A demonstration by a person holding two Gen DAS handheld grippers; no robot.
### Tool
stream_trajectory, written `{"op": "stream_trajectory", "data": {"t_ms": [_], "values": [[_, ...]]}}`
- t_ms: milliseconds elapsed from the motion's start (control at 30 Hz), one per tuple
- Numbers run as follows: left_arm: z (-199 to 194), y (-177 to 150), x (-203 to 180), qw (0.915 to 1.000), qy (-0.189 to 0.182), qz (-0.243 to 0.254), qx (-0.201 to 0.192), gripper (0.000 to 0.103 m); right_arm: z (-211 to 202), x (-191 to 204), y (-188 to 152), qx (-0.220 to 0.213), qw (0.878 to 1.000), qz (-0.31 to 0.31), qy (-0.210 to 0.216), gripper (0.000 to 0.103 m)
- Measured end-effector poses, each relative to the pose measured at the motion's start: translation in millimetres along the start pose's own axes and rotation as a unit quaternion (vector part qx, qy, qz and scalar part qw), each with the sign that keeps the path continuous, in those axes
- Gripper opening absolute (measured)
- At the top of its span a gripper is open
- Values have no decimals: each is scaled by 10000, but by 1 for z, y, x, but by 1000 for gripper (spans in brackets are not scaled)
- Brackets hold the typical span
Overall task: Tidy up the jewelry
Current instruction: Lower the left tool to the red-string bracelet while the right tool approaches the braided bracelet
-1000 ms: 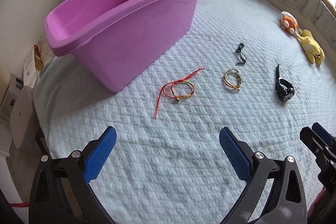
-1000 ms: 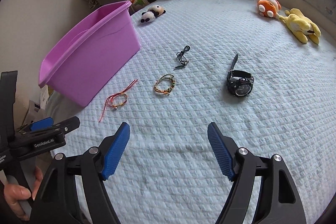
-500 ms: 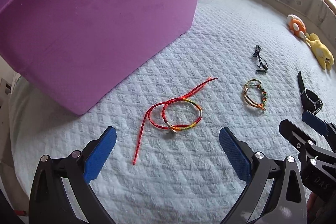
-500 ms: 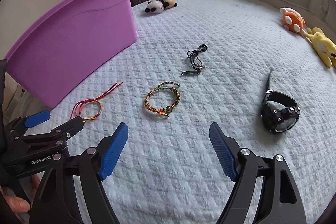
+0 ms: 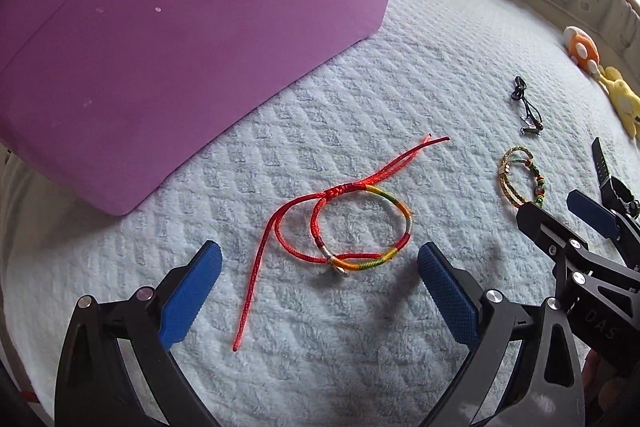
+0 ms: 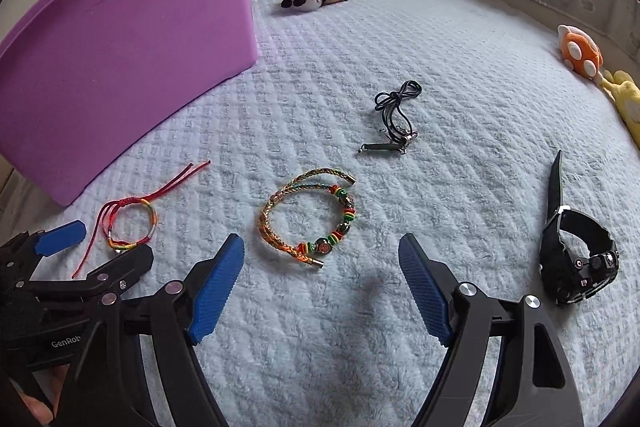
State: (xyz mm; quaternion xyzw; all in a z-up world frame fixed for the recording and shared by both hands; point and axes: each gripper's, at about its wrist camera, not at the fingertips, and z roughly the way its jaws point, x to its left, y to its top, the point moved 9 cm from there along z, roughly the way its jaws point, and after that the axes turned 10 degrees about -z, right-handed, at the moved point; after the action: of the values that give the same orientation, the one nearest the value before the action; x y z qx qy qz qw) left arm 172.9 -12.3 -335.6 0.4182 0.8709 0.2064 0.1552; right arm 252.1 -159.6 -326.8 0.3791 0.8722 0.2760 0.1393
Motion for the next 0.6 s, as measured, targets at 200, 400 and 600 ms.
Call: {"op": "stream_trajectory", "data": {"t_ms": [200, 400, 600], "values": [[4, 3, 1, 10000, 5, -9, -95, 97, 13, -1, 2, 12, 10000, -56, -25, 76], [12, 9, -2, 9998, 58, -2, -175, 97, 19, -2, 3, 5, 10000, -51, -54, 76], [21, 18, -7, 9997, 95, 14, -230, 95, 22, -2, 4, 0, 10000, 8, -43, 75]]}}
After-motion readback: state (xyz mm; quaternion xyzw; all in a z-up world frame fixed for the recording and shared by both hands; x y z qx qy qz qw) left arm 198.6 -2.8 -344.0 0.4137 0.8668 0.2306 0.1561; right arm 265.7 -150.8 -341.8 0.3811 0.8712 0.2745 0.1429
